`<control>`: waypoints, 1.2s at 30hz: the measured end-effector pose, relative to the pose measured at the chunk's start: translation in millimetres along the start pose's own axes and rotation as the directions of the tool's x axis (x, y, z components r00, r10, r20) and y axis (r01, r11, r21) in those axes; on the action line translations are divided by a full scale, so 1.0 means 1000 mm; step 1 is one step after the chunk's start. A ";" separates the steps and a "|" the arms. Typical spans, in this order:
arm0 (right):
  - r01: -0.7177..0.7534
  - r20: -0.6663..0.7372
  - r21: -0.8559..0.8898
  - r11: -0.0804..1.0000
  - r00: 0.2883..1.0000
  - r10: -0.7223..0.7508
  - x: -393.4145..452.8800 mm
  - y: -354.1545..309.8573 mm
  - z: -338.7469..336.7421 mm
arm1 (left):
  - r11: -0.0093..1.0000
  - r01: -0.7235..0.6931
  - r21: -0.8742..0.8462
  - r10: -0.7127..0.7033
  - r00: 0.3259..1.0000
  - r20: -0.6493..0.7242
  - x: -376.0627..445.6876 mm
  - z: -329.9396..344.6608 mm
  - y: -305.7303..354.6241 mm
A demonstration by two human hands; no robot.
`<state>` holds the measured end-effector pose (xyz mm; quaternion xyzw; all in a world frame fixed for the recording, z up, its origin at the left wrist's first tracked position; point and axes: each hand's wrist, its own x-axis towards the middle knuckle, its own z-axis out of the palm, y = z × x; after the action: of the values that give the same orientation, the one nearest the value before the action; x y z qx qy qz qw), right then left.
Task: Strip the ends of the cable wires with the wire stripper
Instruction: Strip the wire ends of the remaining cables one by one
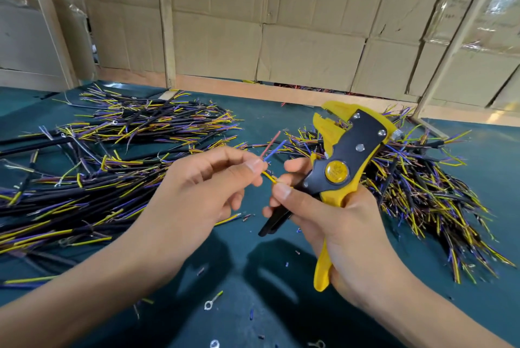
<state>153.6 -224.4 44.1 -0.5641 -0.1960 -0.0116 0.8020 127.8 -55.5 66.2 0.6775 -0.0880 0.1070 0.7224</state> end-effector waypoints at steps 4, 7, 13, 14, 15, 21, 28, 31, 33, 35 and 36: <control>-0.043 0.022 0.025 0.999 0.999 0.043 -0.002 0.001 0.000 | 0.999 -0.024 0.044 0.024 1.000 -0.004 -0.001 -0.002 -0.001; -0.187 0.133 0.069 0.980 0.975 0.177 -0.002 -0.005 -0.004 | 0.954 -0.175 0.242 0.185 0.982 -0.021 0.000 -0.008 0.002; -0.354 0.323 0.035 0.935 0.889 0.325 0.001 -0.015 -0.011 | 0.780 -0.311 0.543 0.372 0.928 -0.003 -0.002 -0.017 0.009; -0.369 0.356 0.042 0.929 0.874 0.331 0.001 -0.016 -0.012 | 0.759 -0.325 0.564 0.394 0.919 -0.002 -0.002 -0.018 0.010; -0.382 0.382 0.051 0.923 0.861 0.335 0.001 -0.017 -0.012 | 0.742 -0.337 0.580 0.414 0.910 0.001 -0.002 -0.020 0.012; -0.392 0.429 0.119 0.912 0.849 0.309 -0.001 -0.018 -0.008 | 0.757 -0.376 0.534 0.441 0.897 0.008 -0.002 -0.020 0.014; -0.406 0.424 0.133 0.904 0.848 0.318 0.000 -0.019 -0.008 | 0.791 -0.382 0.477 0.449 0.893 -0.030 0.000 -0.020 0.013; -0.402 0.404 0.131 0.906 0.856 0.321 0.000 -0.018 -0.007 | 0.785 -0.396 0.476 0.461 0.887 -0.022 0.001 -0.022 0.012; -0.399 0.391 0.124 0.908 0.861 0.325 -0.001 -0.019 -0.007 | 0.801 -0.396 0.450 0.459 0.888 -0.036 0.002 -0.022 0.011; -0.399 0.396 0.123 0.909 0.860 0.324 0.000 -0.021 -0.008 | 0.817 -0.390 0.425 0.456 0.888 -0.061 0.002 -0.021 0.013; -0.401 0.403 0.121 0.908 0.856 0.324 0.000 -0.023 -0.009 | 0.826 -0.387 0.410 0.454 0.888 -0.076 0.002 -0.021 0.014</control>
<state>151.2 -241.0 62.1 -0.4989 -0.2349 0.2680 0.7900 125.2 -33.5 78.7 0.7575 -0.1508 0.3365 0.5387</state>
